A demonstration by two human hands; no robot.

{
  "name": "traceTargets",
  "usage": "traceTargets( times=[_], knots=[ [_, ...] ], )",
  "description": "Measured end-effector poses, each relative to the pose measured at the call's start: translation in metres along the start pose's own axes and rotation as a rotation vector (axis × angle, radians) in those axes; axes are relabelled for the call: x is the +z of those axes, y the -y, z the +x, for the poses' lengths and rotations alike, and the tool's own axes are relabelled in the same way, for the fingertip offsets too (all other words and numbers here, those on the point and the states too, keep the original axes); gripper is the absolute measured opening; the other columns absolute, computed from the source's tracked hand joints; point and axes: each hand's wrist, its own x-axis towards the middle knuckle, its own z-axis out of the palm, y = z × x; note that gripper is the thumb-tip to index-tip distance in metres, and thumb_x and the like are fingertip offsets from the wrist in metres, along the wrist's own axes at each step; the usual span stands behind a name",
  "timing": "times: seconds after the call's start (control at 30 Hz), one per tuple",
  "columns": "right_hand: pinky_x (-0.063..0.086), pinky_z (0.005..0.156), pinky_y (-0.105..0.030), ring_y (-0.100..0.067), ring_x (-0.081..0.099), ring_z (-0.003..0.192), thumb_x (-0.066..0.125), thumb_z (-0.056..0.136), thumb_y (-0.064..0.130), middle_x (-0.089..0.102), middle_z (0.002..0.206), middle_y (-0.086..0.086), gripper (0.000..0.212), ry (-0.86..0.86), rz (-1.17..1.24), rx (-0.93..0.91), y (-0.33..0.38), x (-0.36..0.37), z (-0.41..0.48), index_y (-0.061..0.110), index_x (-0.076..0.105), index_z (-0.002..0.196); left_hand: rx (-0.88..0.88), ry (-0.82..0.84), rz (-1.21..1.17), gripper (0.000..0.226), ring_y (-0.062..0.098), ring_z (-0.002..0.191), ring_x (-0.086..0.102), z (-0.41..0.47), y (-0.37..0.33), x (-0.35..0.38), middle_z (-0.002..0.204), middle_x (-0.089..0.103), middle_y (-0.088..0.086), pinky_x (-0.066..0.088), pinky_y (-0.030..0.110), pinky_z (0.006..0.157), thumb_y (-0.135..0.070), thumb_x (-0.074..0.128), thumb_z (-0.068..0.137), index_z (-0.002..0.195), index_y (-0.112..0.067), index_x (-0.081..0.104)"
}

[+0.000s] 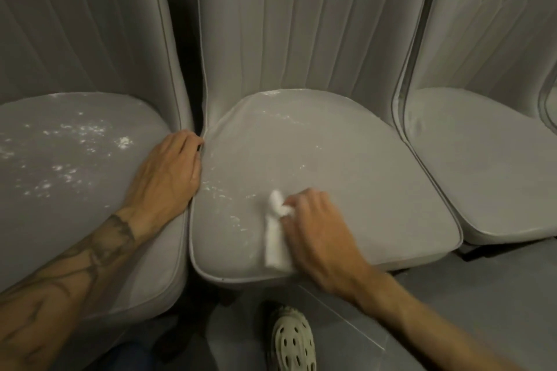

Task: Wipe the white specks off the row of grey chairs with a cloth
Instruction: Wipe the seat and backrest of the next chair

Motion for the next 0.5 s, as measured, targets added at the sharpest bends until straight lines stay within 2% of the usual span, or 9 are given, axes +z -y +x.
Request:
traceTargets(
  times=[0.07,0.13,0.23,0.3,0.37,0.43,0.5],
  knots=[
    [0.041,0.082,-0.038,-0.019,0.044,0.090,0.034,0.108,0.028,0.048,0.107,-0.002,0.023,0.077,0.152,-0.128,0.031,0.010,0.004,0.013,0.051,0.114,0.009,-0.006,0.010,0.020,0.038,0.105,0.055,0.001,0.001,0.000,0.118,0.059,0.019,0.045,0.050,0.092,-0.004,0.052,0.102,0.120,-0.002,0.058],
    [0.040,0.085,-0.035,-0.020,0.045,0.092,0.033,0.108,0.032,0.049,0.106,-0.003,0.026,0.054,0.198,-0.108,0.026,0.011,0.017,0.014,0.051,0.115,0.020,-0.015,0.007,0.018,0.037,0.103,0.055,0.000,0.001,-0.001,0.117,0.059,0.018,0.045,0.049,0.091,-0.005,0.052,0.103,0.120,-0.004,0.058],
    [0.039,0.090,-0.044,-0.030,0.049,0.096,0.038,0.107,0.027,0.054,0.107,-0.013,0.027,-0.107,0.109,0.176,-0.043,0.001,0.045,0.007,0.055,0.115,0.027,-0.005,-0.011,0.017,0.036,0.099,0.056,0.000,0.000,-0.004,0.114,0.059,0.018,0.044,0.046,0.088,-0.005,0.051,0.103,0.118,-0.003,0.059],
    [0.035,0.092,-0.049,-0.037,0.050,0.101,0.036,0.107,0.022,0.056,0.113,-0.022,0.031,-0.096,-0.067,0.388,-0.104,-0.005,0.066,-0.001,0.055,0.115,0.038,-0.001,-0.019,0.018,0.037,0.099,0.057,-0.001,-0.001,-0.008,0.114,0.060,0.019,0.045,0.048,0.088,-0.004,0.052,0.103,0.119,-0.003,0.060],
    [0.031,0.096,-0.048,-0.039,0.048,0.109,0.032,0.107,0.021,0.056,0.122,-0.025,0.034,-0.073,-0.159,0.534,-0.137,-0.006,0.090,-0.004,0.054,0.118,0.031,0.000,-0.048,0.017,0.035,0.097,0.057,-0.005,-0.004,-0.013,0.113,0.060,0.017,0.047,0.047,0.087,-0.006,0.052,0.104,0.119,-0.004,0.061],
    [0.030,0.097,-0.048,-0.040,0.047,0.112,0.033,0.106,0.019,0.055,0.124,-0.027,0.034,-0.054,-0.157,0.516,-0.127,0.001,0.109,-0.005,0.053,0.120,0.032,0.001,-0.069,0.017,0.033,0.098,0.057,-0.013,-0.006,-0.017,0.112,0.060,0.015,0.047,0.047,0.088,-0.007,0.052,0.104,0.118,-0.005,0.061],
    [0.032,0.094,-0.049,-0.040,0.049,0.107,0.035,0.106,0.018,0.055,0.119,-0.025,0.031,-0.016,-0.099,0.377,-0.088,0.016,0.110,-0.003,0.055,0.118,0.021,0.004,-0.085,0.018,0.031,0.100,0.057,-0.021,-0.007,-0.020,0.114,0.061,0.014,0.048,0.047,0.089,-0.007,0.051,0.105,0.120,-0.006,0.062]
  ],
)
